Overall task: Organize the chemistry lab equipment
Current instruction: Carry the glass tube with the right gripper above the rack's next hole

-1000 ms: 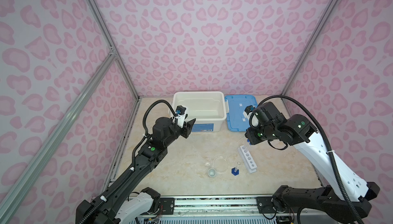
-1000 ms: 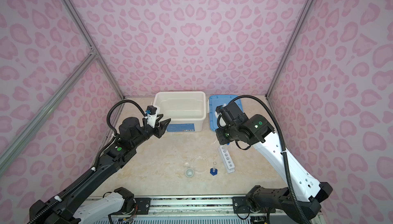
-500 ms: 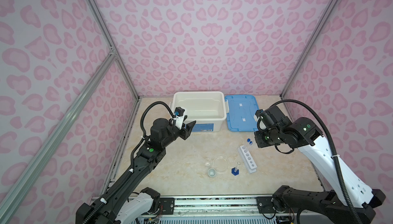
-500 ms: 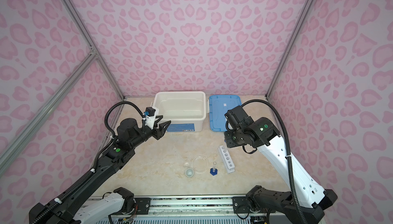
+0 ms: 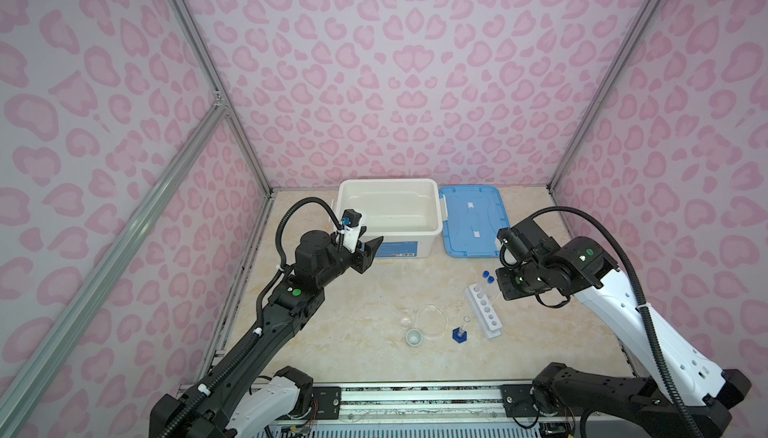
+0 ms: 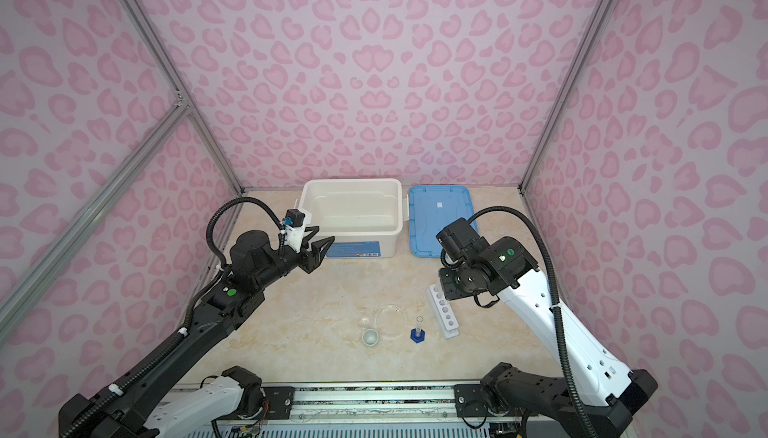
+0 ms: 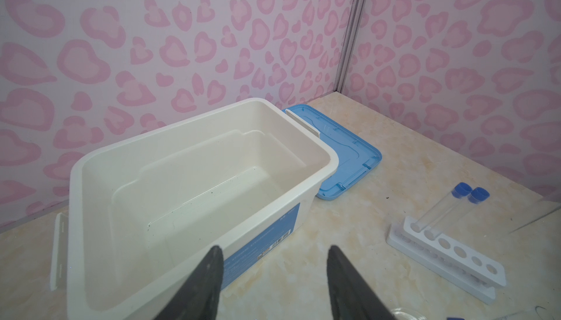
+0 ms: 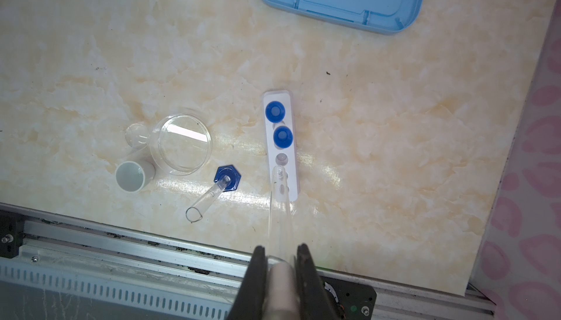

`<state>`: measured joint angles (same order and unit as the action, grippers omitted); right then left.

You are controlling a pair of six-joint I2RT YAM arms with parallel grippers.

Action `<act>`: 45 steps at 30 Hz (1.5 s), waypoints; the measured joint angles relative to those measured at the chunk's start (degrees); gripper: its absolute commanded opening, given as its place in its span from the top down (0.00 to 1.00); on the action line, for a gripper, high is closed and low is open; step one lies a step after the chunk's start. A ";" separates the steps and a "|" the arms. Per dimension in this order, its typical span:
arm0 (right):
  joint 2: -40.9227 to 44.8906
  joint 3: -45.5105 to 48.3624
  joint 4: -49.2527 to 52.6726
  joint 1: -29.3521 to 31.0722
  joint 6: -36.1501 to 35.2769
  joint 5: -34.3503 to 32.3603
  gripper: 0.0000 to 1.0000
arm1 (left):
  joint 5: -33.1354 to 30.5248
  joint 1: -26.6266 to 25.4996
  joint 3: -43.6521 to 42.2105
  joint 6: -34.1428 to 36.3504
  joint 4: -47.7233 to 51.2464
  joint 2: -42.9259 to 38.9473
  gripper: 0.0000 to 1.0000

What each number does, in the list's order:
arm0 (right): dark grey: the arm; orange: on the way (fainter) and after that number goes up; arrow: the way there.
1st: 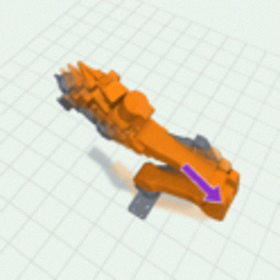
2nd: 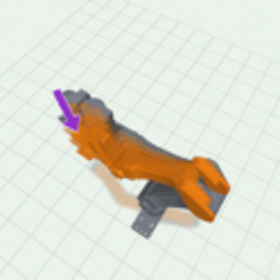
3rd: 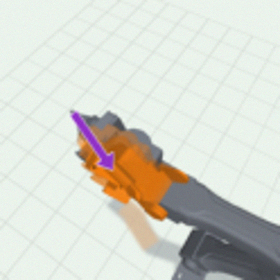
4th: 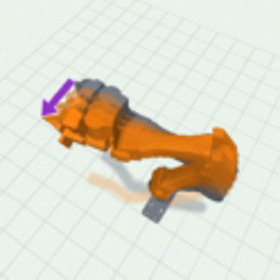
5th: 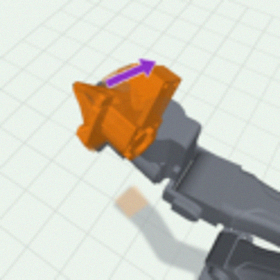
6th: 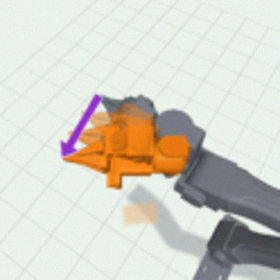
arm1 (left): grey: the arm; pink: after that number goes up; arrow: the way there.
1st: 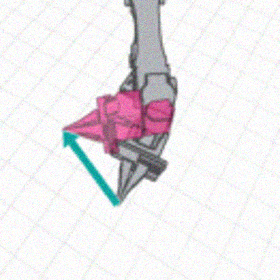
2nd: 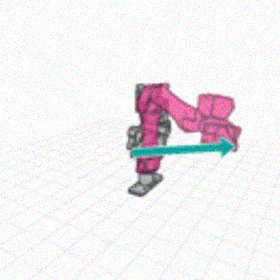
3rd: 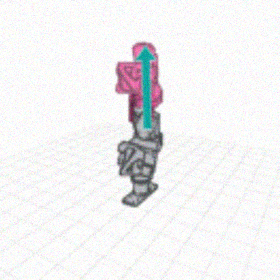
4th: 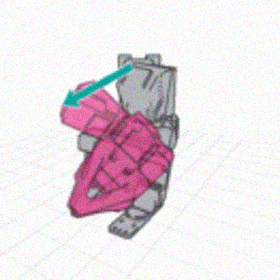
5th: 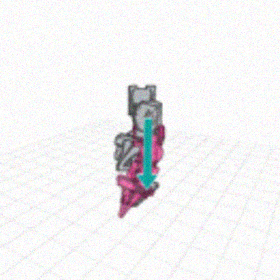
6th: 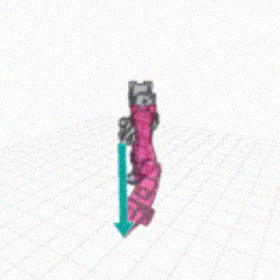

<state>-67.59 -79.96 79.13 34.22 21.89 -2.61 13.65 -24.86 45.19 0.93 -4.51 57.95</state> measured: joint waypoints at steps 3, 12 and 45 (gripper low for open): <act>0.35 1.46 -1.31 -0.11 0.02 0.02 0.90 | 0.09 0.00 0.00 -0.31 0.00 0.13 0.43; 0.92 5.64 -6.19 -0.39 0.20 1.16 0.90 | 0.57 0.00 0.00 -0.42 0.00 0.24 0.43; -0.55 12.66 -13.07 -2.40 -0.68 0.70 0.90 | 1.55 0.00 0.00 -0.42 0.15 0.46 0.43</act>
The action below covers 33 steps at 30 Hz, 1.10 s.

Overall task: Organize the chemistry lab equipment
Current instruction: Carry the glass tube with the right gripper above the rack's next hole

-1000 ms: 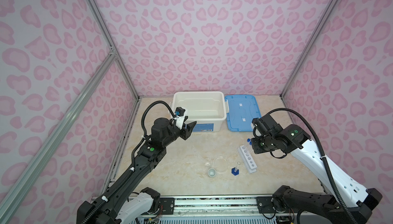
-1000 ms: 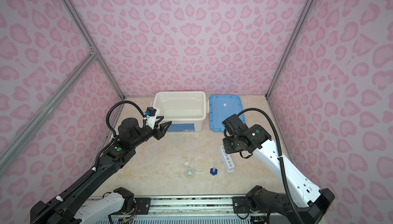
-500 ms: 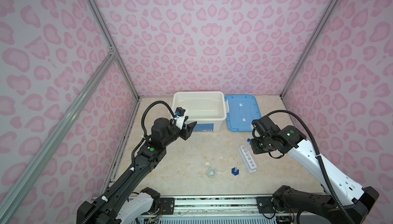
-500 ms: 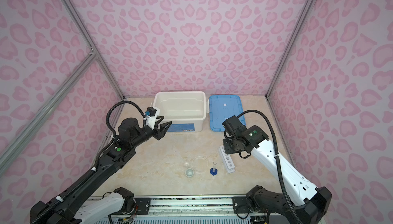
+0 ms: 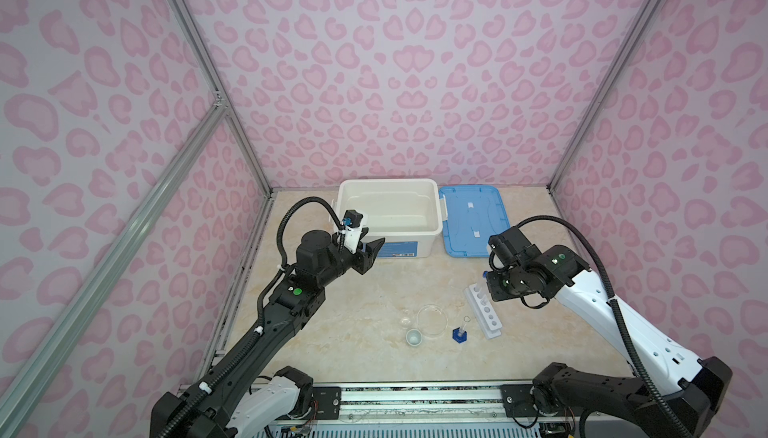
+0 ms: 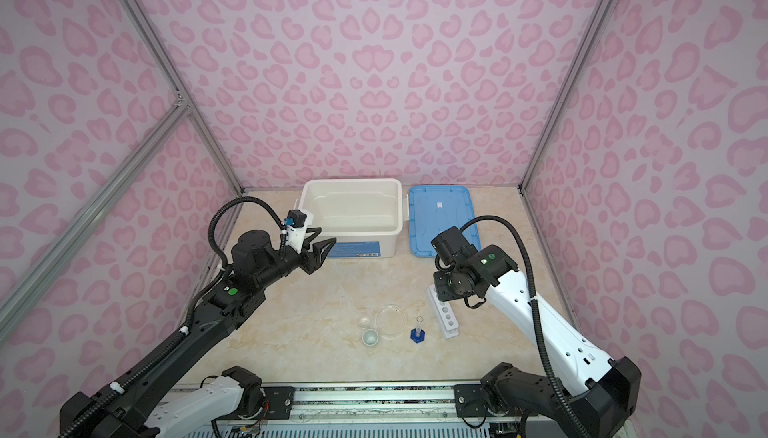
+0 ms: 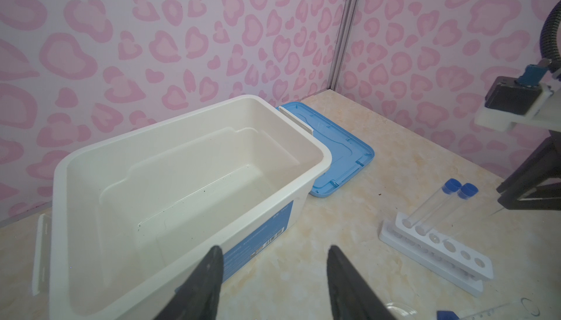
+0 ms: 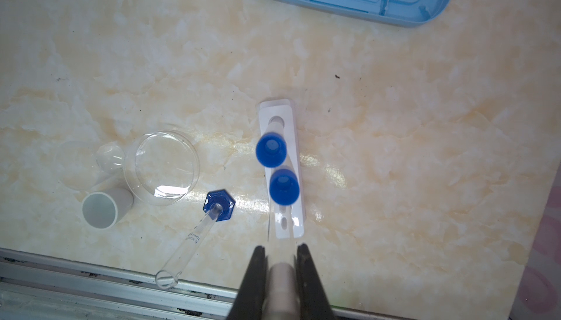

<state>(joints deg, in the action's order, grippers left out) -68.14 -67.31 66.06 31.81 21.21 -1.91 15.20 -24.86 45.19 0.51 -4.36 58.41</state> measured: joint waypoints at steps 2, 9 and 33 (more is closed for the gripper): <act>-0.11 0.39 -0.26 0.00 -0.02 -0.07 0.90 | 0.00 0.00 0.00 0.00 0.00 0.00 0.43; -0.55 0.74 -0.59 0.00 -0.11 -0.07 0.91 | 0.02 0.00 0.00 0.02 0.00 0.00 0.43; -3.32 3.48 -2.58 0.00 -1.09 0.02 0.91 | 0.46 0.04 0.00 0.04 0.02 0.04 0.43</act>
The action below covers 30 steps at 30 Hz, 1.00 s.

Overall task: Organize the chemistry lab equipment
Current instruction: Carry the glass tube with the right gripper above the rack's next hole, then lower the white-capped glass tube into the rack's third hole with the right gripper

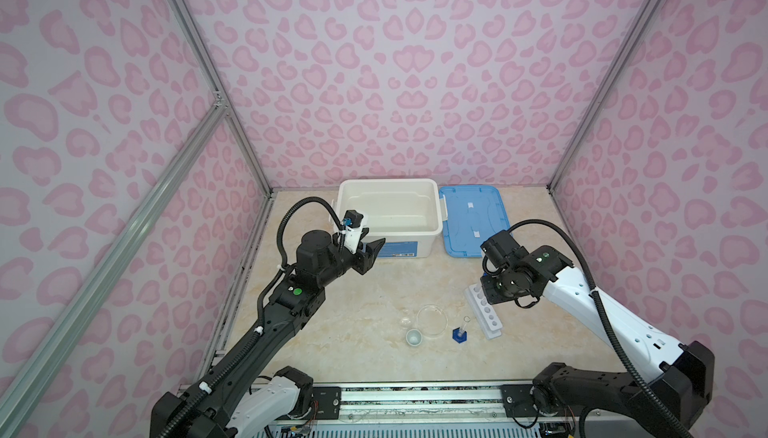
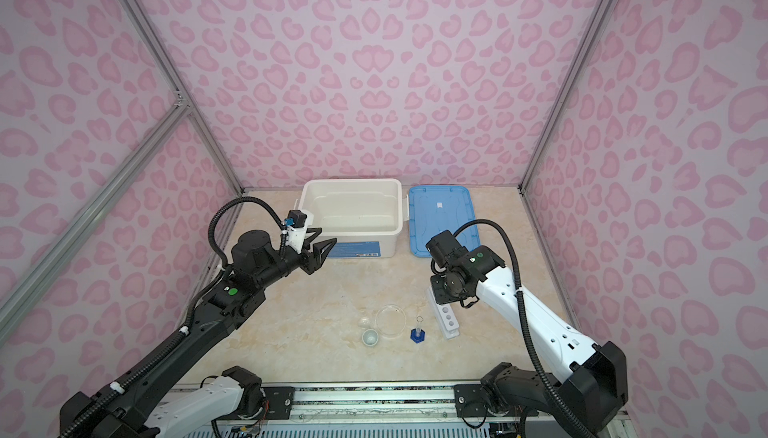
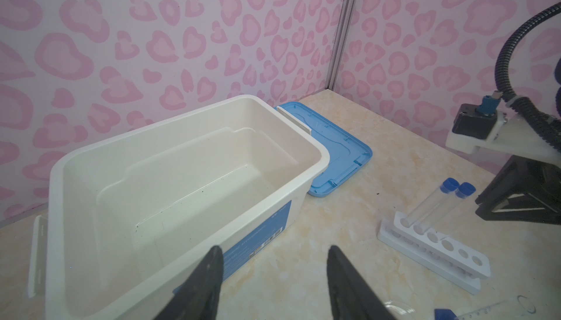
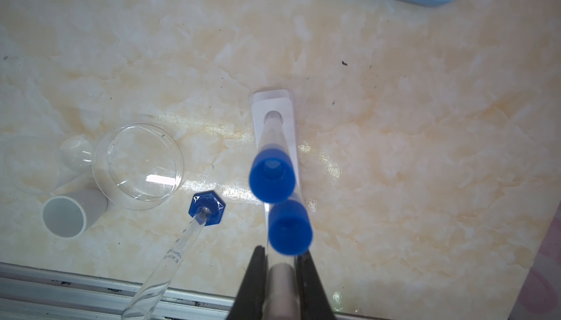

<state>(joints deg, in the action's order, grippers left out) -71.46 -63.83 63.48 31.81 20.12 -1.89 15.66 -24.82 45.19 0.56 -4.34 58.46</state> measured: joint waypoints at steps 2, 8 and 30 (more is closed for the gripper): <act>-0.39 0.07 -0.35 -0.04 -0.04 0.00 0.91 | 0.00 -0.02 0.00 0.09 0.00 0.07 0.43; -1.20 0.31 -0.98 -0.07 -0.24 0.02 0.91 | 0.00 0.00 0.00 0.17 0.02 0.09 0.43; -2.60 -0.02 -2.16 -0.31 -1.33 0.04 0.84 | 0.00 0.00 -0.02 0.61 0.07 0.26 0.43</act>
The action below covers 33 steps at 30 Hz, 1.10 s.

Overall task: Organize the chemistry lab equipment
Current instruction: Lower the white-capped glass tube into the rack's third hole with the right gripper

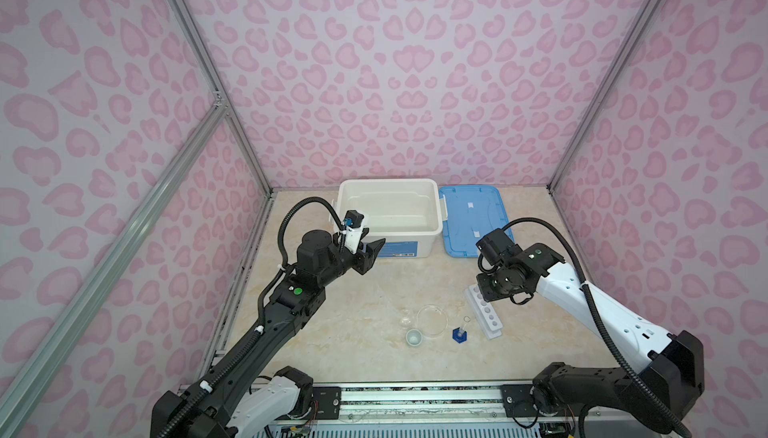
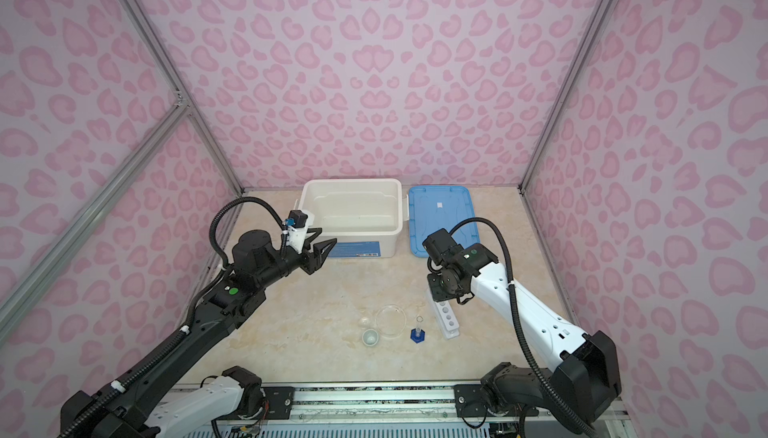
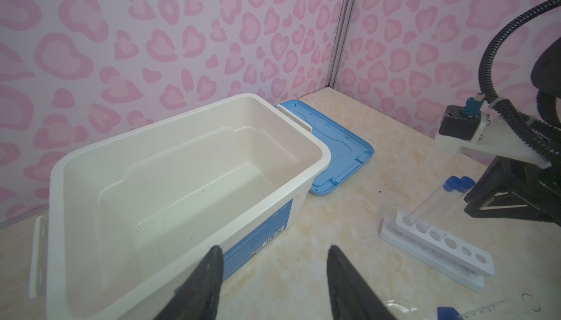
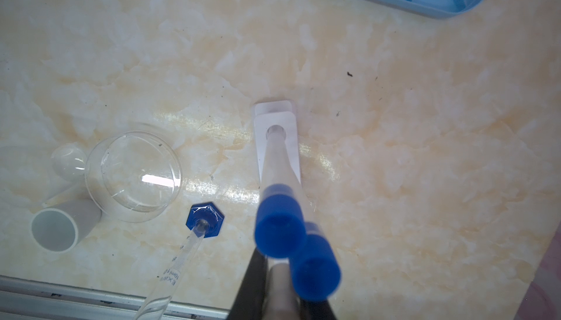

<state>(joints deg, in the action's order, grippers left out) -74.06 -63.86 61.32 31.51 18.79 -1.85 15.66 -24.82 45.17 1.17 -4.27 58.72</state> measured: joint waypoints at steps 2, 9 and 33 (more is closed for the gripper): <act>-0.04 -0.20 0.33 0.00 -0.20 0.17 0.82 | 0.00 0.00 0.02 0.00 0.00 0.04 0.43; 0.02 -1.36 1.44 0.00 -0.39 0.35 0.79 | 0.00 0.00 0.02 0.00 0.00 0.04 0.43; 1.64 -3.85 4.44 0.00 -0.39 -0.74 0.79 | 0.59 0.00 0.02 0.33 0.02 -0.04 0.43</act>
<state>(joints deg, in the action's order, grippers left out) -72.42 -67.70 65.76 31.51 18.39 -2.59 16.25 -24.82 45.19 1.50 -4.25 58.67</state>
